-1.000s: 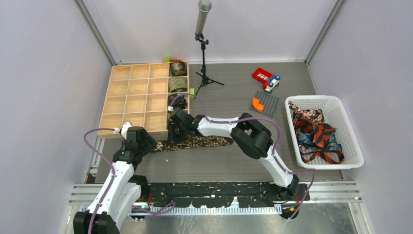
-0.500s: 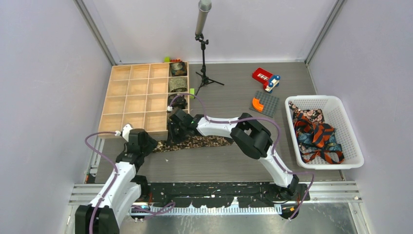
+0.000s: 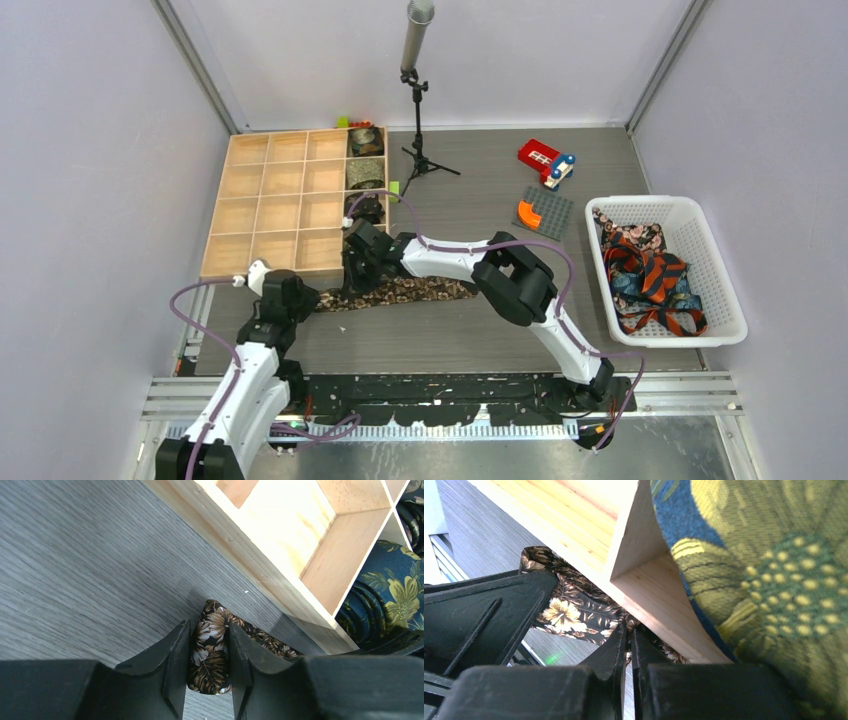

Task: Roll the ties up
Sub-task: Roll the tie at the center of the board.

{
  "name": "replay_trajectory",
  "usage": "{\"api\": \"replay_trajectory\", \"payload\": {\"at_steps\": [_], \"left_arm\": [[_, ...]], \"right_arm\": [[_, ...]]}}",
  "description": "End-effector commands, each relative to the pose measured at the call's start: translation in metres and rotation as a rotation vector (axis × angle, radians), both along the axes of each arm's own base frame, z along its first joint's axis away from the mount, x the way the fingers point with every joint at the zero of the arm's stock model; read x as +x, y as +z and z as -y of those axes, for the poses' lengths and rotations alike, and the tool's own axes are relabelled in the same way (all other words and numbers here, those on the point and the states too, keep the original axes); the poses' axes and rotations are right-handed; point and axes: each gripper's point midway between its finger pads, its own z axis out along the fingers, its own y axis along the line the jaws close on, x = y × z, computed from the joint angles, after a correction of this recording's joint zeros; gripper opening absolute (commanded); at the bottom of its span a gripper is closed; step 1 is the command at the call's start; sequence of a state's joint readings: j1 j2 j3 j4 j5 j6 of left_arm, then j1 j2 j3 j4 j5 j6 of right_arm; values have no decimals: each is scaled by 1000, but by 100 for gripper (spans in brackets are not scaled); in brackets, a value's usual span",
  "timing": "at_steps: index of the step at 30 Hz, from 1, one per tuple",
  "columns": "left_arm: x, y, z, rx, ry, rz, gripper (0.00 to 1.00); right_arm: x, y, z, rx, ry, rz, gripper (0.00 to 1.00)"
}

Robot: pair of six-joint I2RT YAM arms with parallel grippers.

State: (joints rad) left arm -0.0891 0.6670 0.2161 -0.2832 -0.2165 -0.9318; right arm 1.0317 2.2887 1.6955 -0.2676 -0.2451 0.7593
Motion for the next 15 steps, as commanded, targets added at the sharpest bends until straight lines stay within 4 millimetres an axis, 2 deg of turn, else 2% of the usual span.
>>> {"api": "replay_trajectory", "payload": {"at_steps": [1, 4, 11, 15], "left_arm": [[0, 7, -5, 1, 31, 7, 40], [-2, 10, -5, 3, 31, 10, 44], [-8, 13, -6, -1, 36, 16, 38], [-12, 14, -6, -20, 54, 27, 42]], "right_arm": [[-7, -9, 8, -65, -6, -25, 11], [-8, -7, 7, -64, -1, -31, 11], [-10, -12, 7, -67, -3, -46, 11], [-9, -12, 6, -64, -5, -48, 11]]}}
